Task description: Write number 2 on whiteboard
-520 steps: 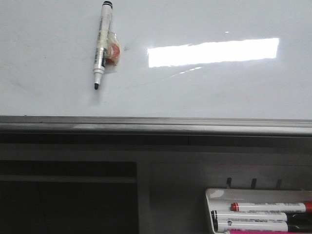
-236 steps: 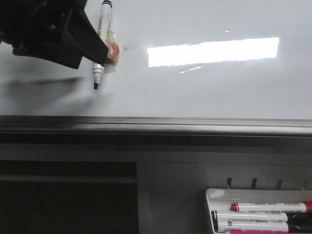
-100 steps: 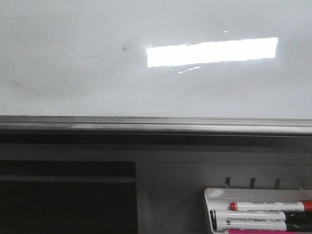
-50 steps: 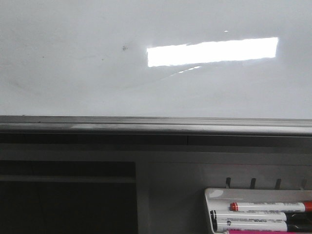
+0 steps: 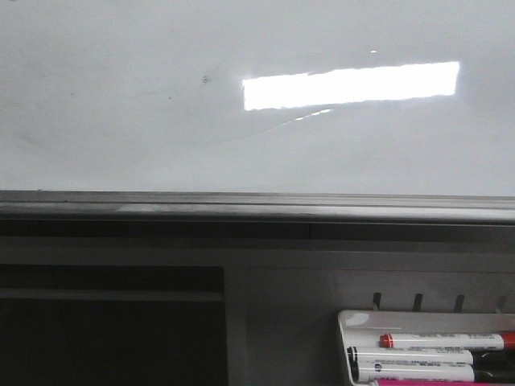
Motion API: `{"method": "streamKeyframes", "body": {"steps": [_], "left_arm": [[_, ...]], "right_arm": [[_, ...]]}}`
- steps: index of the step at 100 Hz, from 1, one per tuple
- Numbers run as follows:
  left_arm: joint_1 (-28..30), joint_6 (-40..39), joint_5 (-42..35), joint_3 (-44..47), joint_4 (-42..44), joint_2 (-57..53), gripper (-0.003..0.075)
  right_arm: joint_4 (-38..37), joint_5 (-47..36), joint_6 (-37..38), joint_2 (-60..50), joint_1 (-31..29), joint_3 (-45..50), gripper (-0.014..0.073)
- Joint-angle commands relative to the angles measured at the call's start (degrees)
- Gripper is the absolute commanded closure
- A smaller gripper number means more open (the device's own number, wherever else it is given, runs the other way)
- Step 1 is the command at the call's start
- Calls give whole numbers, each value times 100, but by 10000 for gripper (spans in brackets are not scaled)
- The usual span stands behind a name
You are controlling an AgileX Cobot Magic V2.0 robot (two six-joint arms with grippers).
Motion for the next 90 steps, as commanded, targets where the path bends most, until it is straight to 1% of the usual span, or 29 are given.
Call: {"method": "streamKeyframes", "body": {"steps": [1, 7, 10, 14, 19, 20, 21, 26, 28, 30, 31, 33, 37, 39, 40, 43, 46, 60, 67, 74, 80, 81, 82, 85, 90], "left_arm": [[-47, -1, -262, -182, -246, -46, 741], [-47, -1, -287, -182, -269, -46, 740], [-47, -1, -305, -182, -316, -46, 739], [-47, -11, -387, -182, -439, -46, 730], [-47, -11, -477, -198, -591, -46, 687], [-47, -11, -491, -196, -625, -46, 657], [-47, -11, -498, -196, -640, -46, 657], [-47, -11, -571, -201, -711, -46, 565], [-47, -11, -612, -201, -751, -46, 500], [-47, -29, -638, -201, -753, -46, 467], [-47, -30, -656, -201, -768, -46, 432], [-47, -44, -670, -201, -782, -65, 397], [-47, -43, -725, -201, -782, -86, 285], [-47, -43, -739, -201, -772, -125, 246], [-47, -43, -739, -201, -772, -136, 246], [-47, -43, -787, -201, -758, -175, 197], [-47, -43, -842, -201, -735, -257, 173], [-47, -106, -1190, -201, -481, -783, 175], [-47, -469, -1500, -201, -158, -1189, 175], [-47, -1095, -1796, -201, 326, -1601, 176], [-47, -1975, -1958, -201, 911, -1942, 183], [-47, -2172, -1972, -201, 1050, -2010, 190], [-47, -2172, -1970, -201, 1121, -2043, 195], [-47, -2685, -1970, -189, 1411, -2164, 218], [-47, -3414, -1946, -132, 1890, -2389, 292]], "right_arm": [[268, -87, -46, -82, 9, -201, 543], [268, -76, -46, -82, 9, -201, 643], [268, -76, -46, -82, 9, -201, 672], [268, -76, -46, -82, 9, -201, 671], [268, -76, -46, -82, 9, -201, 671], [268, -76, -46, -82, 9, -201, 671], [268, -76, -46, -82, 9, -201, 671], [268, -51, -46, -82, 9, -201, 671], [268, -36, -46, -82, 9, -201, 671], [268, -22, -46, -82, 9, -201, 671], [268, -13, -46, -82, 9, -201, 671], [268, -13, -46, -82, 9, -201, 671], [245, -9, -46, -93, 9, -201, 671], [215, -35, -46, -93, 9, -201, 671], [200, -58, -46, -93, 9, -201, 671], [109, -134, -46, -93, 9, -201, 671], [61, -263, -46, -93, 9, -201, 671], [-79, -1355, -71, -93, 9, -201, 672], [-184, -1874, -222, -93, 9, -201, 672], [-236, -2322, -421, -71, 9, -201, 672], [-258, -2750, -597, 4, 9, -201, 672], [-261, -2868, -615, 31, 9, -201, 672], [-261, -2927, -651, 46, 9, -201, 672], [-261, -3160, -749, 125, 9, -201, 672], [-271, -3624, -909, 262, -3, -201, 672]]}}
